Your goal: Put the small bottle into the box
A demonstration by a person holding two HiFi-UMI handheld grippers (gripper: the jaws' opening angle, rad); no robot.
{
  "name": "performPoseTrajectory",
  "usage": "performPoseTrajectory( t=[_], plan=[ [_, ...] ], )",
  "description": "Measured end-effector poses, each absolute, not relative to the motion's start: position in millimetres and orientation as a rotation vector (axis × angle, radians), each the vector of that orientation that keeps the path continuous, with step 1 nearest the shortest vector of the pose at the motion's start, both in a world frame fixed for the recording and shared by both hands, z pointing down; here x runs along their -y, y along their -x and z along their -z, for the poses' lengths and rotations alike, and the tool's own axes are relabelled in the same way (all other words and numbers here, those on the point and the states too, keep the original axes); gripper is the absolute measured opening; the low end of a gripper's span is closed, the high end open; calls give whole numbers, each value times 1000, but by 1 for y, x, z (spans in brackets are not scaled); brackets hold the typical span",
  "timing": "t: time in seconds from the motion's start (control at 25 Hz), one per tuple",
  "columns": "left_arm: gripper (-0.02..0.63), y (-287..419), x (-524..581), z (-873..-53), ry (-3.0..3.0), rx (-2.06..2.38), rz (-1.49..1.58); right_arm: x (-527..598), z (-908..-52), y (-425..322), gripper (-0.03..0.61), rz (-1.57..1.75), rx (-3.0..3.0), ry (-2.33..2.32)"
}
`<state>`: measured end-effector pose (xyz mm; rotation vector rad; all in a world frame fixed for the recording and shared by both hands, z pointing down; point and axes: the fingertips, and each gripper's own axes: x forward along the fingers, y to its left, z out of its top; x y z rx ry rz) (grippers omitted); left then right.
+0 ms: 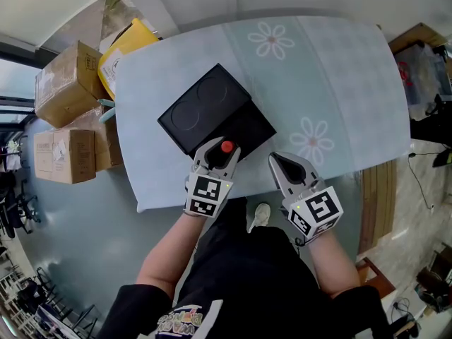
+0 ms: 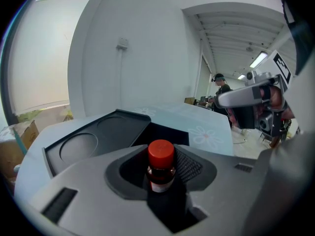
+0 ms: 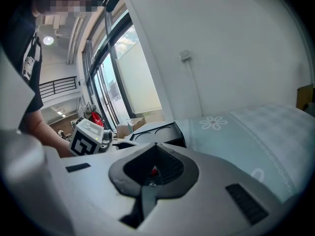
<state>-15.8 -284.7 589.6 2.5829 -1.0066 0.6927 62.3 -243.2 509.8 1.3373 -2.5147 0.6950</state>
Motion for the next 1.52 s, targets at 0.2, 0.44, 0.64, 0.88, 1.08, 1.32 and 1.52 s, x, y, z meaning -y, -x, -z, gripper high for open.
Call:
performPoseTrajectory(
  t=[0.2, 0.44, 0.64, 0.88, 1.08, 1.32, 1.52],
  plan=[
    [158, 14, 284, -592, -2593, 1009, -704, 241, -512, -63, 9, -699, 2517, -1331],
    [186, 10, 281, -596, -2615, 978, -746, 239, -510, -65, 9, -699, 2521, -1328],
    [210, 11, 279, -589, -2624, 1011, -726, 236, -506, -66, 9, -689, 2530, -1325],
    [209, 11, 270, -568, -2649, 1064, -676, 224, -497, -70, 9, -671, 2551, -1317],
    [209, 15, 251, -547, -2658, 1124, -638, 207, -485, -70, 9, -635, 2583, -1304],
    [204, 17, 211, -514, -2665, 1167, -573, 176, -462, -74, 9, -569, 2623, -1295],
    [87, 9, 165, -479, -2687, 1170, -485, 148, -437, -79, 9, -491, 2675, -1289]
  ],
)
